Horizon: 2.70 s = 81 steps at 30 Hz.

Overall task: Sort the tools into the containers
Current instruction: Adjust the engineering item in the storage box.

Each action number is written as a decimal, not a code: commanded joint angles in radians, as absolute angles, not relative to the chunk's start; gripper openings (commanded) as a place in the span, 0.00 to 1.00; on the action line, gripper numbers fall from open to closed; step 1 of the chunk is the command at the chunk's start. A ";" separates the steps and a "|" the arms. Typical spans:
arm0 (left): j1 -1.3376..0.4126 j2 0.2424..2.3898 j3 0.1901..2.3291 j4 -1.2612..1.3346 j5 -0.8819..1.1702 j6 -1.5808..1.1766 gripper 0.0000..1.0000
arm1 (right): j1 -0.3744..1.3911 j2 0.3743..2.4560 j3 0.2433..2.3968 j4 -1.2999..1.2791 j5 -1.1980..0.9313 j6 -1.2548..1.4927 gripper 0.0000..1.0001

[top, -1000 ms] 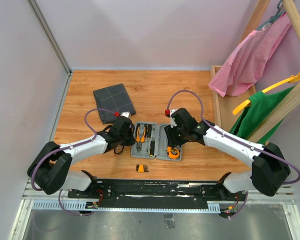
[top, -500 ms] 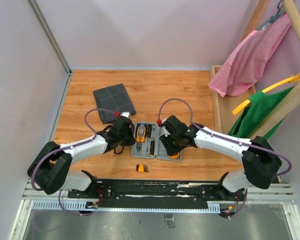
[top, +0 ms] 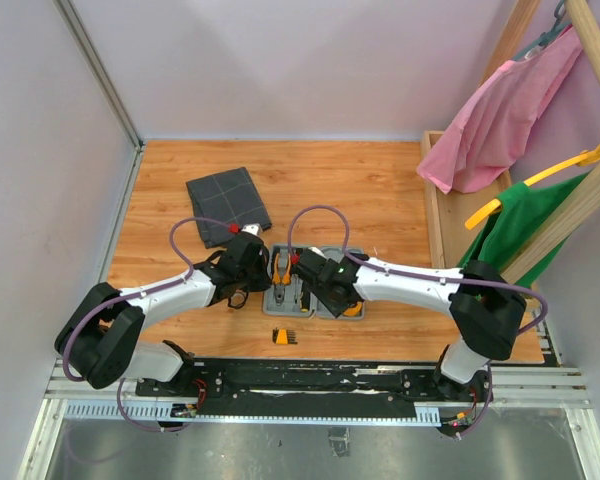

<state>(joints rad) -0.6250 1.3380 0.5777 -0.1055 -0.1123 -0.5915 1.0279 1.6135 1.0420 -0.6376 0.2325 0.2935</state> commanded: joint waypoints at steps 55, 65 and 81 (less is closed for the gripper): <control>-0.623 1.366 0.611 -0.108 -0.104 -0.575 0.02 | 0.899 1.525 0.941 -0.629 0.046 0.218 0.33; -0.623 1.365 0.606 -0.108 -0.104 -0.580 0.02 | 0.899 1.574 0.922 -0.635 0.067 0.235 0.30; -0.623 1.368 0.615 -0.109 -0.101 -0.580 0.02 | 0.938 1.701 0.915 -0.696 0.157 0.299 0.20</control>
